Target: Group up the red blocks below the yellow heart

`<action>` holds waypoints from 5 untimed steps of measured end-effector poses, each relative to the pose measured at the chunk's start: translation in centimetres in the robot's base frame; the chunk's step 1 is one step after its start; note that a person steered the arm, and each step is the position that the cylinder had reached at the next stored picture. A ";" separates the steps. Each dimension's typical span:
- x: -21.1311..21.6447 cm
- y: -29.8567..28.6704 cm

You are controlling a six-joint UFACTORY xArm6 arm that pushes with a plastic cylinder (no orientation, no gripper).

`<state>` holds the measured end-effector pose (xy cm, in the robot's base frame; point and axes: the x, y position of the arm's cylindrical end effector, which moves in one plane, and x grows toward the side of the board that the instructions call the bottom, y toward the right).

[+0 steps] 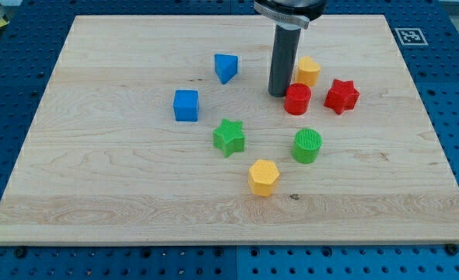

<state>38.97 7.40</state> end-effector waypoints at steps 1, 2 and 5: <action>0.0 0.0; 1.0 0.2; 2.6 1.3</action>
<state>41.57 8.67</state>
